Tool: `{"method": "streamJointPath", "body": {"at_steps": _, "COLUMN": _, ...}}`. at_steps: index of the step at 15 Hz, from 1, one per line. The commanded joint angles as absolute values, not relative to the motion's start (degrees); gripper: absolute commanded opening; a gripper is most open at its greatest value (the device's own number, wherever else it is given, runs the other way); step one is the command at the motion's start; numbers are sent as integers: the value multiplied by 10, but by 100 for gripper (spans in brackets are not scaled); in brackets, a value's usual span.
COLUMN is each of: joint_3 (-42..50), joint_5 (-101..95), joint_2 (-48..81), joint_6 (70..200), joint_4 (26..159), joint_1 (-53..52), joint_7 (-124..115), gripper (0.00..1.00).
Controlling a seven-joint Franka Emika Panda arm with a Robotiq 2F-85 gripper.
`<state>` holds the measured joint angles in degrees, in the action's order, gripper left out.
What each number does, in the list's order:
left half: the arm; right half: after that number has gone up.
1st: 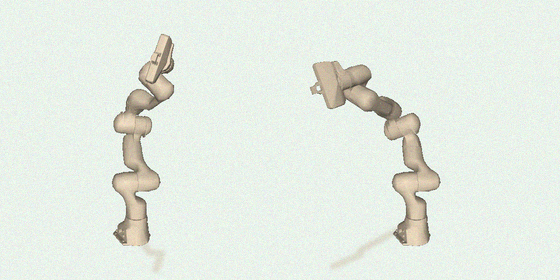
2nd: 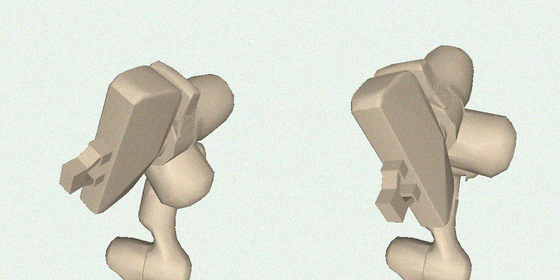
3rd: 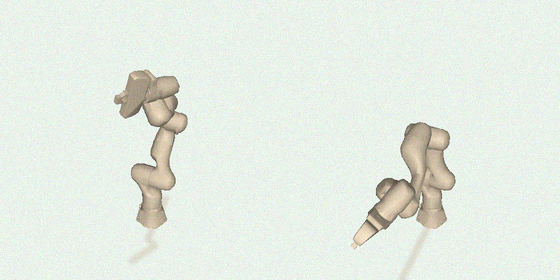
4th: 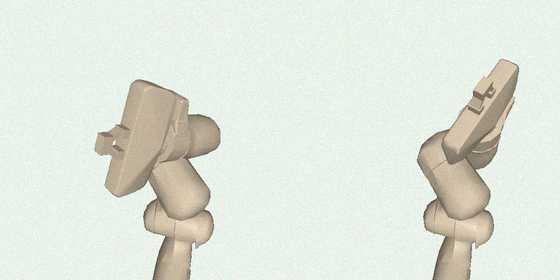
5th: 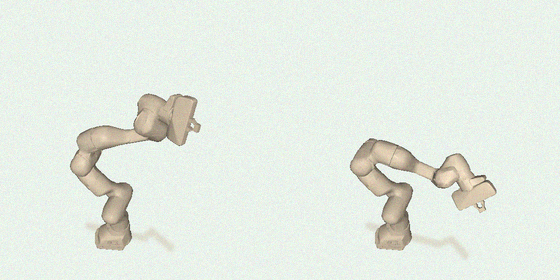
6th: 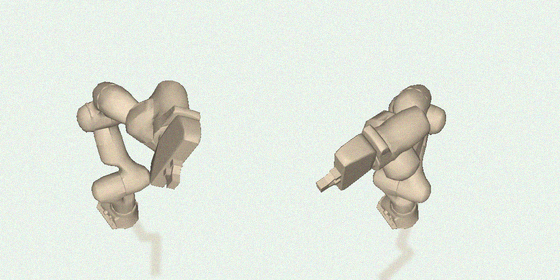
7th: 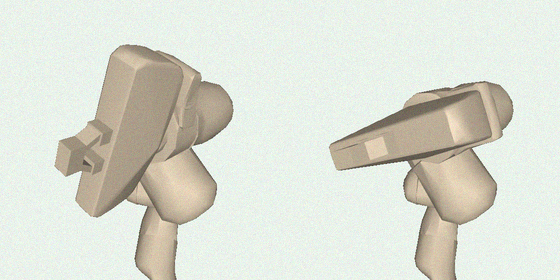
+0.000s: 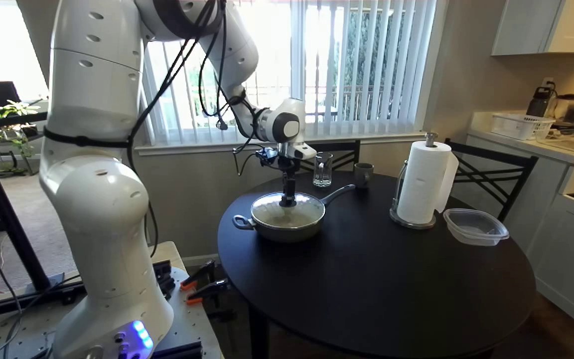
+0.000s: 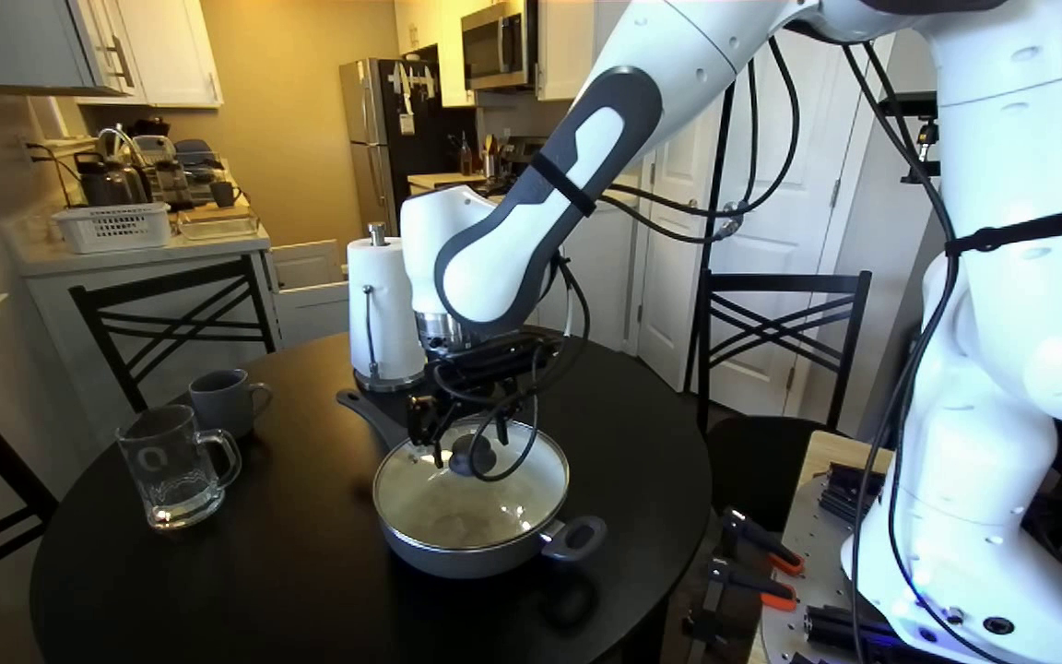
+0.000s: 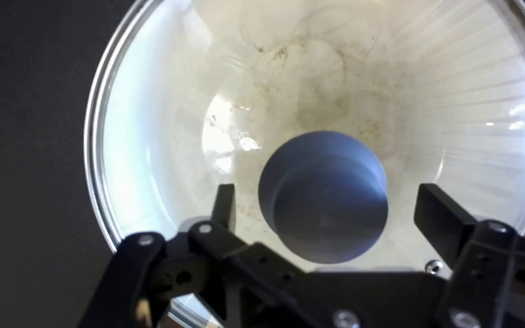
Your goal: Remove the glass lid from the pot and put it on the table
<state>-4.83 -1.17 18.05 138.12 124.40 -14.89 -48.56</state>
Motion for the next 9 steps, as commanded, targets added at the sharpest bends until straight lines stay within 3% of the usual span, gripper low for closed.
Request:
{"method": "streamJointPath", "body": {"at_steps": 1, "joint_3": -51, "joint_5": 8, "joint_2": 187, "joint_6": 1364, "joint_4": 1231, "joint_1": -138, "joint_7": -465, "gripper": 100}}
{"method": "streamJointPath", "body": {"at_steps": 9, "joint_3": -55, "joint_5": 24, "joint_2": 190, "joint_6": 1339, "joint_4": 1222, "joint_1": -133, "joint_7": -453, "gripper": 100}}
